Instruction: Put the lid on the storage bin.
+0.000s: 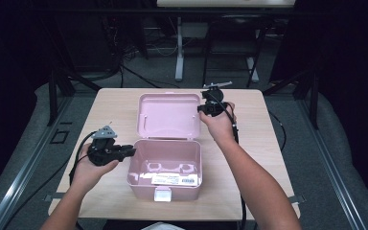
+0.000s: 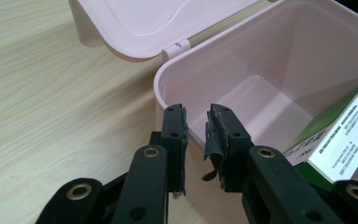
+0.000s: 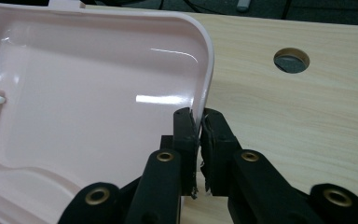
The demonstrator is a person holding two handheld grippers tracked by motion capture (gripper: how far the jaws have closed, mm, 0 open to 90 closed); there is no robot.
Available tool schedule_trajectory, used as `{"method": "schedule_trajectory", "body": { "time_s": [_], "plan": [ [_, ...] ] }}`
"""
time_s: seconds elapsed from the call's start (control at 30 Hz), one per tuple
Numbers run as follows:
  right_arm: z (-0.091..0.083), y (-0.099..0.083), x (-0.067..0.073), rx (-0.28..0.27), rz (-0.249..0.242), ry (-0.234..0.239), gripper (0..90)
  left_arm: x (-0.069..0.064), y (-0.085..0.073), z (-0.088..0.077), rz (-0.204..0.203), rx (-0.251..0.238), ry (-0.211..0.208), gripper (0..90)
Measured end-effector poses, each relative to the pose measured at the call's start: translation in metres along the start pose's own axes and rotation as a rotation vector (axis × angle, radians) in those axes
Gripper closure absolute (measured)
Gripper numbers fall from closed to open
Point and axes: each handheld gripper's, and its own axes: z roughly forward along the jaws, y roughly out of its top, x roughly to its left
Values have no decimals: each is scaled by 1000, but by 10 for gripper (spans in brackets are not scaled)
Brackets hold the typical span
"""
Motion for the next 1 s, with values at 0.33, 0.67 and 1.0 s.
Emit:
{"method": "schedule_trajectory", "body": {
  "time_s": [0.33,0.67,1.0],
  "plan": [
    [-21,-1,5,-47,-52,12,855,0,0,0,-3,3,-3,762],
    [-34,-5,9,-88,-81,21,859,0,0,1,-6,-7,1,762],
    [-47,-11,13,-120,-115,24,861,0,0,1,-7,-6,2,762]
  ]
}}
